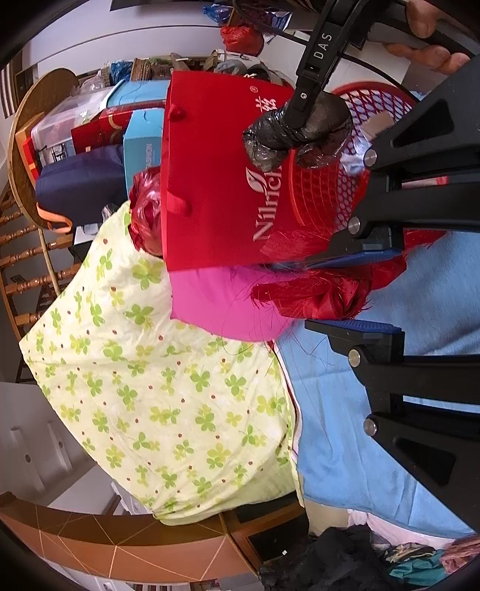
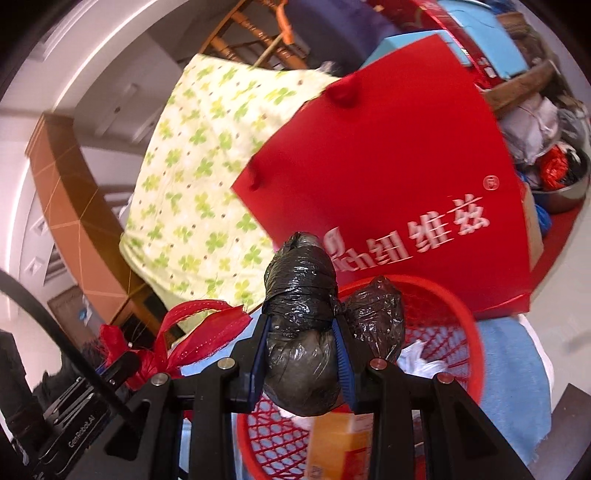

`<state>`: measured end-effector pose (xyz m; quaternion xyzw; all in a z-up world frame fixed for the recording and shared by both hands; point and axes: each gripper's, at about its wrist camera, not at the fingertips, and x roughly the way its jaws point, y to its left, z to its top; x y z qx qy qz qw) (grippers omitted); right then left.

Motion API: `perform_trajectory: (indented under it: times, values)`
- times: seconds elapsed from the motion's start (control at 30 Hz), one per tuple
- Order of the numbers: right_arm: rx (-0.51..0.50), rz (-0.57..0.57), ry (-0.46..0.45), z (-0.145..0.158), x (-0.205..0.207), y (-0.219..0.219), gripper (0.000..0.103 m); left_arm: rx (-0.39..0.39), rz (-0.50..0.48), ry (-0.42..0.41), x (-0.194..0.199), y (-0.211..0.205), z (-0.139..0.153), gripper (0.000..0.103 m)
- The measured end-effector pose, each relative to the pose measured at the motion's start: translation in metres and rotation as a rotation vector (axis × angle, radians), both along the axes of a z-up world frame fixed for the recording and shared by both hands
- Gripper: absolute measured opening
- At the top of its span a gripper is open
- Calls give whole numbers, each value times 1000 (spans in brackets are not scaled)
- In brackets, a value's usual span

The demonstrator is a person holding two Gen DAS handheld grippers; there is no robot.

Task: Collect trash
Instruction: 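Carry the ribbon and black bundle over the red basket and open both tools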

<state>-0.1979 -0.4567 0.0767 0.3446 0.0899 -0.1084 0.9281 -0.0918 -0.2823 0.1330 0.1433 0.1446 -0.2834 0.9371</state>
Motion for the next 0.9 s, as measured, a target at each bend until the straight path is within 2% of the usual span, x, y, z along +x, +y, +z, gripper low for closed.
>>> perform_trajectory:
  times: [0.53,0.9]
  values:
    - [42,-59,-28,-3,-24,-24,35,41,-59,-44,-22,-45,9,27]
    - [59,-68,-21,-7,-26,-24,37,57,-84,-28,-24,-56,3,28]
